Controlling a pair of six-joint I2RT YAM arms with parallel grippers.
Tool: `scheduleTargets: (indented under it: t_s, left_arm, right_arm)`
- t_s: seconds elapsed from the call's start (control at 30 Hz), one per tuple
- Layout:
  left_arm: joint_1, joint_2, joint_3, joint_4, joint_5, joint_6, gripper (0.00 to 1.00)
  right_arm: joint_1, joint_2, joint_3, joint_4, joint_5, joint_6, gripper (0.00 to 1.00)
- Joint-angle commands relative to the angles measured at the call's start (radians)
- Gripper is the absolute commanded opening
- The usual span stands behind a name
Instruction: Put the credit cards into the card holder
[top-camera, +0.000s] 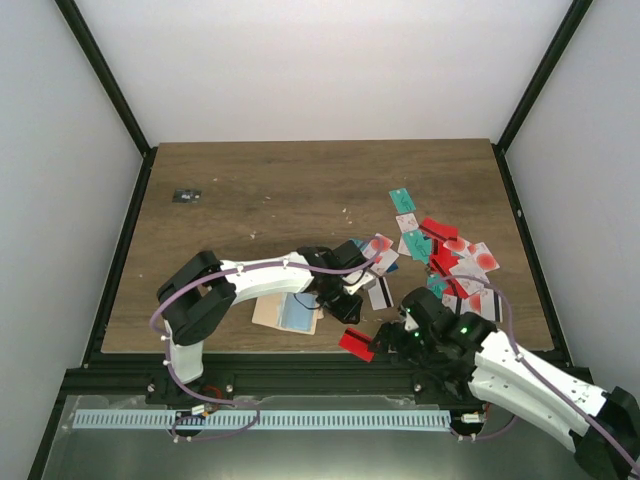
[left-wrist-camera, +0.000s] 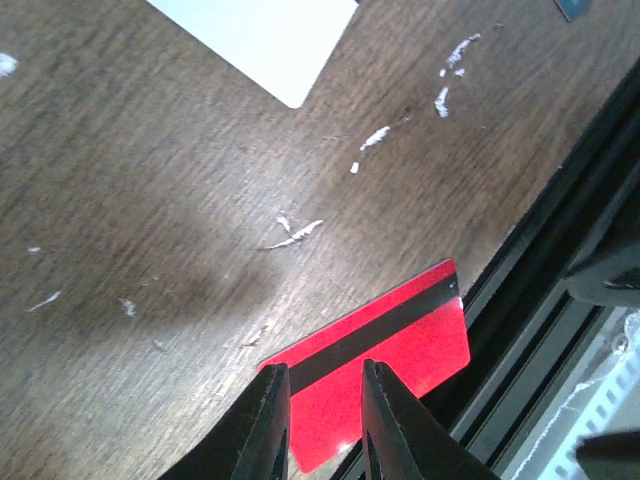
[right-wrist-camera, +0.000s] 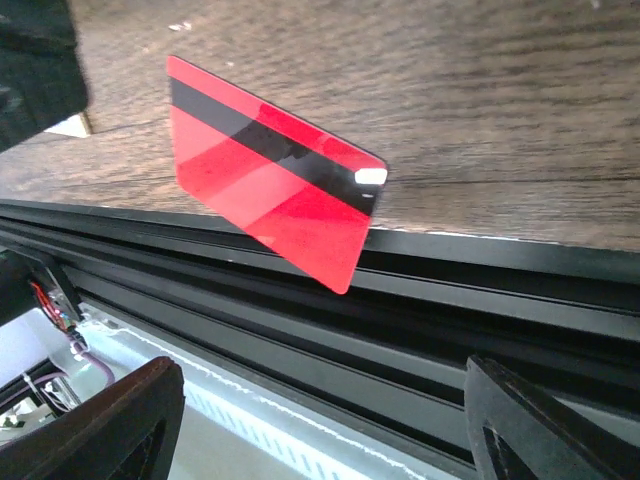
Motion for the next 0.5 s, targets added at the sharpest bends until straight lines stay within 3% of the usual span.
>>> scheduleTargets:
  t_s: [0.0,0.47]
  left_arm:
    - [-0.003,0.005,-0.014,0.008,0.069,0.044,0.22]
    - [-0.003,0.021,-0.077,0.031,0.095,0.049,0.23]
  right_arm:
    - [-0.001,0.01,-0.045,0.106,-0.053,-0.001,0.78]
    - [-0.001,-0.004,-0.24,0.385,-0.104,0.078,0.75]
